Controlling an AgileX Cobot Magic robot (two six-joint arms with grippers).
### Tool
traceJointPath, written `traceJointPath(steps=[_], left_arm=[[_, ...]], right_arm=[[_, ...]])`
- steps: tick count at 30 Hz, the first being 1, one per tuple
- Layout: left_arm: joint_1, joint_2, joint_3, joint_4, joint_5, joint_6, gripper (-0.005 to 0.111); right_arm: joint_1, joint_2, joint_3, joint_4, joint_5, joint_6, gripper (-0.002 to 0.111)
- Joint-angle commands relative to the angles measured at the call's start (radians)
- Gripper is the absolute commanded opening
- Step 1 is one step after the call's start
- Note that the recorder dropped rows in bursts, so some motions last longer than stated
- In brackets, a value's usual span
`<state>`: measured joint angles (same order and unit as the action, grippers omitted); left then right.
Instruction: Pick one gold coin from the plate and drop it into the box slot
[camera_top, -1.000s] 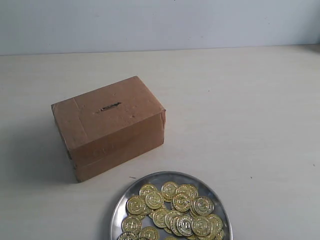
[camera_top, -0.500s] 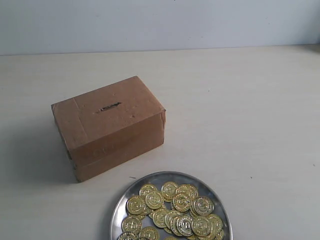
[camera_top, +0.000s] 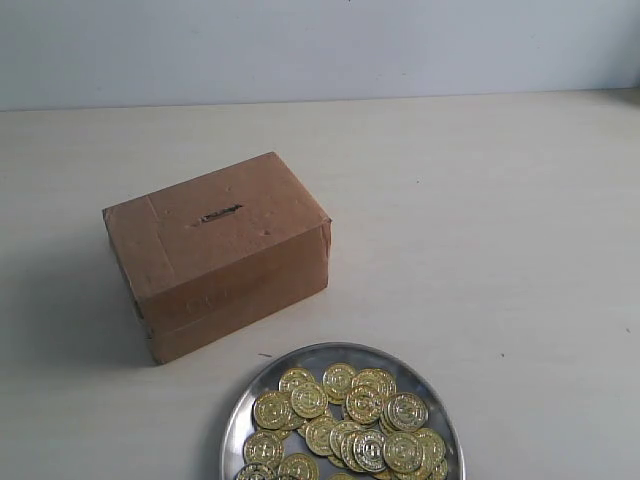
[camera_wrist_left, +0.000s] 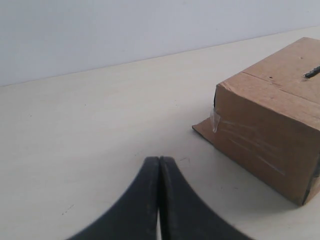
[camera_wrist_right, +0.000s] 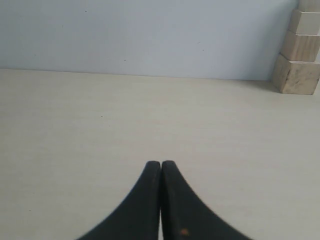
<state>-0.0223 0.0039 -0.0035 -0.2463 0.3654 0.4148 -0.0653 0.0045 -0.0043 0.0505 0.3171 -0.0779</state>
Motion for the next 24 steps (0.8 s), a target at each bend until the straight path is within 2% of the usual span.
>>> traceJointPath(steps=[1, 8, 13, 18, 24], left_arm=[[0.000, -0.004, 0.003, 0.001, -0.005, -0.004, 0.000], [0.000, -0.004, 0.003, 0.001, -0.005, -0.004, 0.000], [0.000, -0.004, 0.003, 0.001, -0.005, -0.004, 0.000], [0.000, -0.004, 0.003, 0.001, -0.005, -0.004, 0.000], [0.000, -0.004, 0.003, 0.001, -0.005, -0.004, 0.000]], right_arm=[[-0.005, -0.004, 0.004, 0.000, -0.005, -0.001, 0.000], [-0.005, -0.004, 0.004, 0.004, -0.032, 0.003, 0.000], [-0.005, -0.004, 0.004, 0.127, -0.202, 0.116, 0.000], [-0.005, -0.004, 0.004, 0.133, -0.325, 0.131, 0.000], [-0.005, -0.004, 0.004, 0.133, -0.323, 0.131, 0.000]])
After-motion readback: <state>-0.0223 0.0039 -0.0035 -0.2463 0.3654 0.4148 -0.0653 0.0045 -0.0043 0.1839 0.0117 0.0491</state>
